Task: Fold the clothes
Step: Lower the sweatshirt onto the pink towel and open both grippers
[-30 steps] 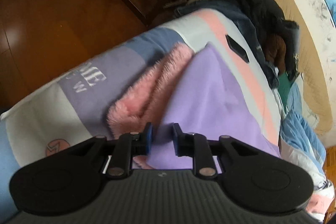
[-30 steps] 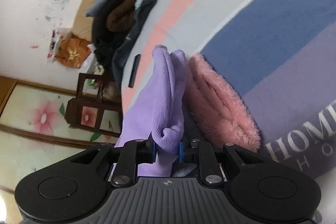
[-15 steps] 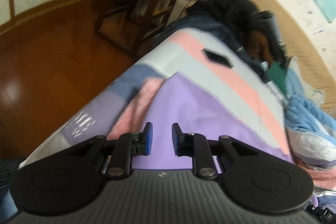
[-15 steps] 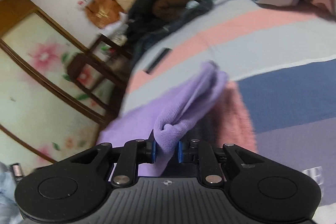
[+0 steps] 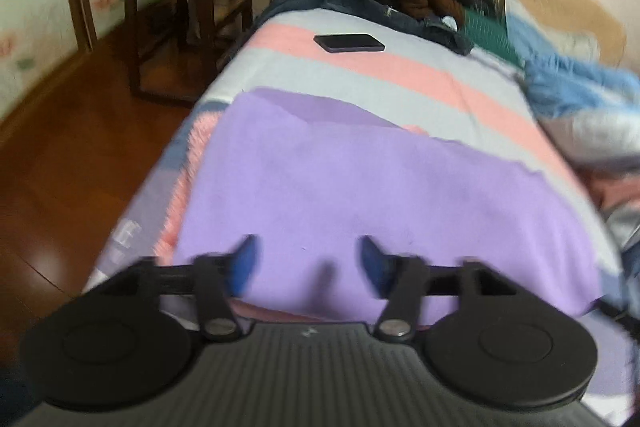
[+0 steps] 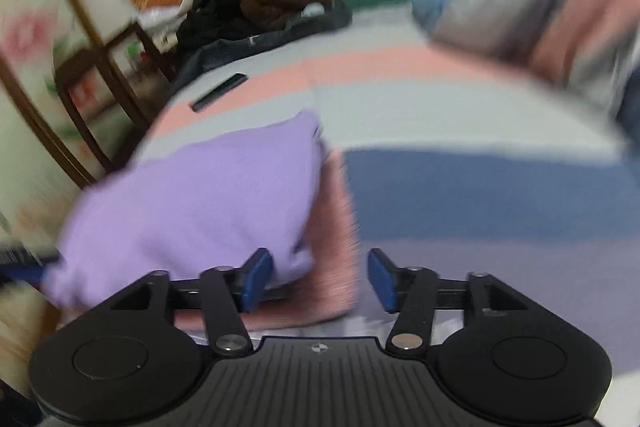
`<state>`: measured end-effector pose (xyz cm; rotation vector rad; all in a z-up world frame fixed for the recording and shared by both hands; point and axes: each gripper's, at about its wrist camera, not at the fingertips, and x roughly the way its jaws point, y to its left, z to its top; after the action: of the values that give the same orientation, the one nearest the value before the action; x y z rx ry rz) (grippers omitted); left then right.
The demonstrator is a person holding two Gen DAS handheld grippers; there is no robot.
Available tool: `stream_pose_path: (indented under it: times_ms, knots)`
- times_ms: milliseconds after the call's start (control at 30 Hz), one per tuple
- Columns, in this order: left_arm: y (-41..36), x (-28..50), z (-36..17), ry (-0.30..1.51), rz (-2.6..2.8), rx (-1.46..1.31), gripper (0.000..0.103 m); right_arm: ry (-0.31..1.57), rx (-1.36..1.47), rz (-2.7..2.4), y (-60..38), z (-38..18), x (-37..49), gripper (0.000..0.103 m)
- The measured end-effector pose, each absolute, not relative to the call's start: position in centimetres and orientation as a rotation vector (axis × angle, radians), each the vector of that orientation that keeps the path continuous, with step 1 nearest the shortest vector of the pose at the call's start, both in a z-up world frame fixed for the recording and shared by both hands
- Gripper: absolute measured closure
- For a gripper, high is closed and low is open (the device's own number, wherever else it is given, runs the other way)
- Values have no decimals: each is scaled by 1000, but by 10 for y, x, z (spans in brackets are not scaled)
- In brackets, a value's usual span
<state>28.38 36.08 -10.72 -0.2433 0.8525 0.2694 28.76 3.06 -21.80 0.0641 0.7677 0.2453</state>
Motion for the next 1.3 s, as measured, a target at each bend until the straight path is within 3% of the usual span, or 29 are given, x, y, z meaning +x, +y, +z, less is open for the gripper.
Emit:
stream_pose_path:
  times_ms: [67,100,267,400,467,500,633,767,967,1067,1133,1167,1200,1300]
  knots:
    - [347,283,-103,831,283,-147,1,686,-94,313,49,-203,281,30]
    - [340,283,-101,819,284,-104,1,647,-170,367,61,-197,278,22]
    - [319,303,-115,893,233,-34,1,552,-401,558,121,-202,289,22]
    - [326,330,-166,1117,282,-5,0,868,-385,517,140,-261,335,28]
    - [338,333,-185,1169,265,-94,0,970,-331,505,136,-282,348,15]
    - [343,333,-191,1186,262,-128,0,992,-329,501,134,-289,351,14]
    - [332,323,-185,1154,253,-50,0,939,-345,519,126,-280,343,19]
    - [321,302,-141,1022,256,-19,0,800,-335,544,111,-239,326,25]
    - [310,319,-93,872,198,40,0,591,-326,547,106,-187,340,11]
    - [306,357,-117,959,220,73,0,618,-315,529,133,-198,385,10]
    - [310,376,-144,1042,210,73,0,745,-274,546,145,-224,406,13]
    - [314,381,-156,1057,202,46,0,805,-248,553,149,-240,412,11]
    - [318,382,-165,1065,201,12,0,836,-215,547,149,-252,414,1]
    - [320,382,-174,1071,196,-19,0,866,-110,520,144,-272,414,0]
